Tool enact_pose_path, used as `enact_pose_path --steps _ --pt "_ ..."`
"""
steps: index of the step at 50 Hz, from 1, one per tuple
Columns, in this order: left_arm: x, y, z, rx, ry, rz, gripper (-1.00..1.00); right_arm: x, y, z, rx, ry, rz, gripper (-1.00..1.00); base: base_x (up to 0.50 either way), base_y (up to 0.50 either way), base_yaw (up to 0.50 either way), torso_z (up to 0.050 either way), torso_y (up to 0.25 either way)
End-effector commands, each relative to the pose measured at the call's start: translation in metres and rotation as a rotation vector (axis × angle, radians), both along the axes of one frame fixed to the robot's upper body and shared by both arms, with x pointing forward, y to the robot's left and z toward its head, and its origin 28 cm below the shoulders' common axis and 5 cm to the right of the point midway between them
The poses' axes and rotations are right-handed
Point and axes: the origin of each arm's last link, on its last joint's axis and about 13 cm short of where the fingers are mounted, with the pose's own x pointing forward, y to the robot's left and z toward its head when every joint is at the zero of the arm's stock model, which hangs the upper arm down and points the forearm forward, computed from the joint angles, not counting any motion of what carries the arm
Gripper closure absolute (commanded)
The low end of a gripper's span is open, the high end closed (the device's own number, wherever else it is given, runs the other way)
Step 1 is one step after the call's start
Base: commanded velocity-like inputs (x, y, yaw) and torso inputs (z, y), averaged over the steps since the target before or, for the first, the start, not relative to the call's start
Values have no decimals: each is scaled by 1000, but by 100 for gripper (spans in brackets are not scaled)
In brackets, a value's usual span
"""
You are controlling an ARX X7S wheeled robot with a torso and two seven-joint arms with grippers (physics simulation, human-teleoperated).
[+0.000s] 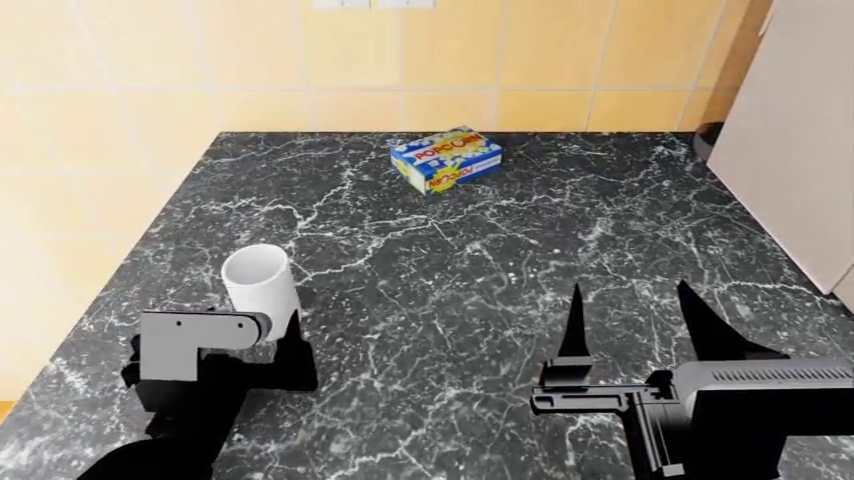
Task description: A wet mug is on the counter and needs to be dried. Pick it up and place it upside down in the open cabinet.
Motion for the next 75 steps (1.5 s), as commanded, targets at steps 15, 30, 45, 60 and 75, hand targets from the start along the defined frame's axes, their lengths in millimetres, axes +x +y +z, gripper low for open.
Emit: enact_pose_path --steps 15,30,45,60,75 --pt "13 2 -10 -4 61 0 -100 -1 0 0 0 -5 2 -100 0 0 0 0 0" --pt "12 1 -10 -12 70 -47 -100 -1 0 -1 0 -5 3 -100 0 0 0 0 0" --pt "11 1 -9 -13 63 -63 100 -1 1 -1 -3 -4 4 -100 0 0 0 0 0" --pt "-14 -6 58 211 -124 -193 100 -4 -3 2 10 -12 -4 -100 0 0 0 0 0" --pt "-12 -23 164 953 -400 -299 100 -8 -11 11 18 -21 -22 -100 0 0 0 0 0"
